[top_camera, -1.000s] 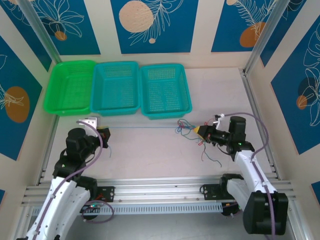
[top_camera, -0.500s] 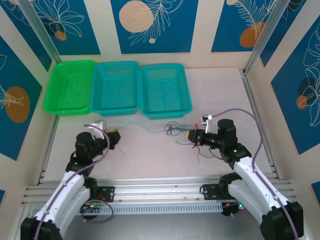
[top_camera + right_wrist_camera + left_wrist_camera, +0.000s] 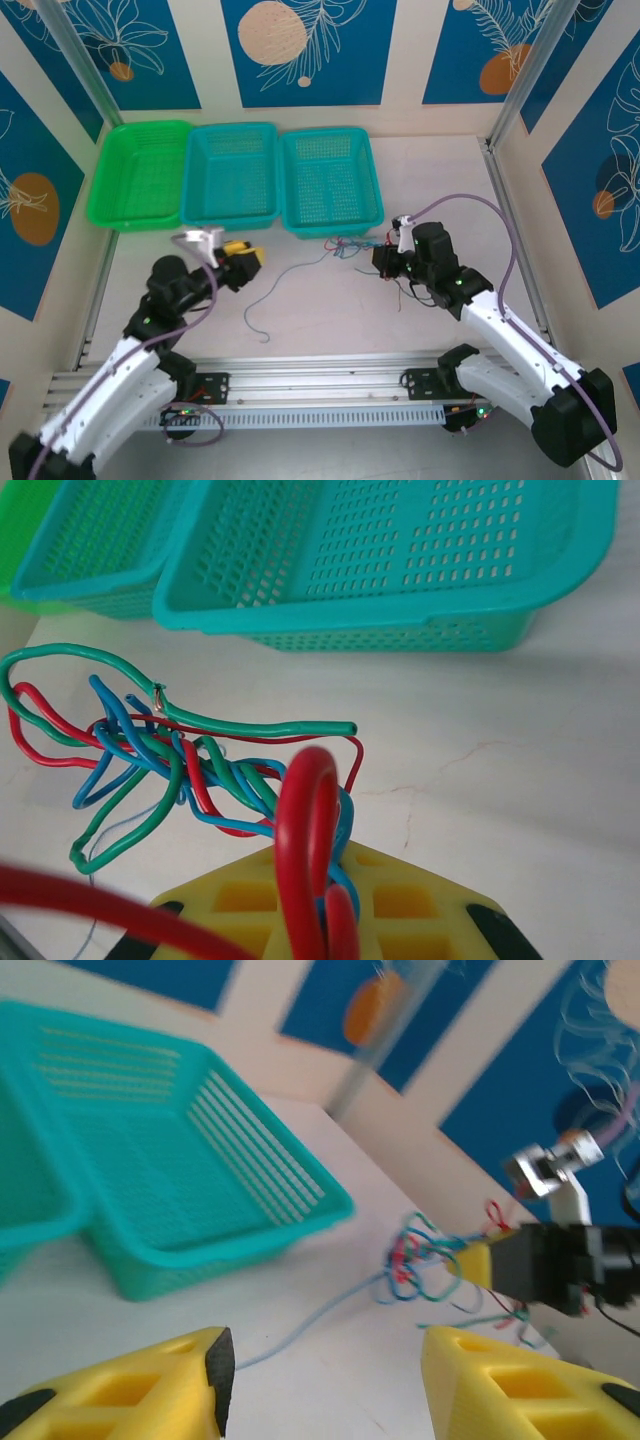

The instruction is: Untangle the cables

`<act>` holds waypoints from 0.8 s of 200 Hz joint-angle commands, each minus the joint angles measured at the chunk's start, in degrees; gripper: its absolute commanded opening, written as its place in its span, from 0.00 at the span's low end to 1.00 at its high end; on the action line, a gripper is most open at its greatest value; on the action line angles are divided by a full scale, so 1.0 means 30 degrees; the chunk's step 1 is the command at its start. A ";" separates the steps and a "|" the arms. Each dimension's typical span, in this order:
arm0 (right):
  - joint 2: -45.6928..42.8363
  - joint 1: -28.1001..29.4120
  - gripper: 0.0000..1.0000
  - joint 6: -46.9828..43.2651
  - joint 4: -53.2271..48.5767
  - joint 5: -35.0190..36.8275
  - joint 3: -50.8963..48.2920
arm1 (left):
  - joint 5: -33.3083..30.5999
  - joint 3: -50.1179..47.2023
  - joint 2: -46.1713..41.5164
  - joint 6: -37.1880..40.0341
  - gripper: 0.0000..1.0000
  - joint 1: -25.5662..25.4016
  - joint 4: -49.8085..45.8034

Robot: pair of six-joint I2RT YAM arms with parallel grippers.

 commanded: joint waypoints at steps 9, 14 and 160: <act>0.0385 0.0678 0.00 -0.0186 0.0362 -0.0934 0.0840 | -0.0171 0.1394 0.4325 -0.0353 0.52 -0.3544 0.3630; 0.0493 0.0773 0.00 -0.0143 0.0325 -0.1067 0.0955 | -0.0208 0.1431 0.5118 -0.0474 0.52 -0.3771 0.4397; 0.1888 0.1000 0.02 0.1690 -0.1789 -0.5025 0.1957 | -0.1825 0.1175 1.1369 0.9670 0.00 -0.4415 0.8774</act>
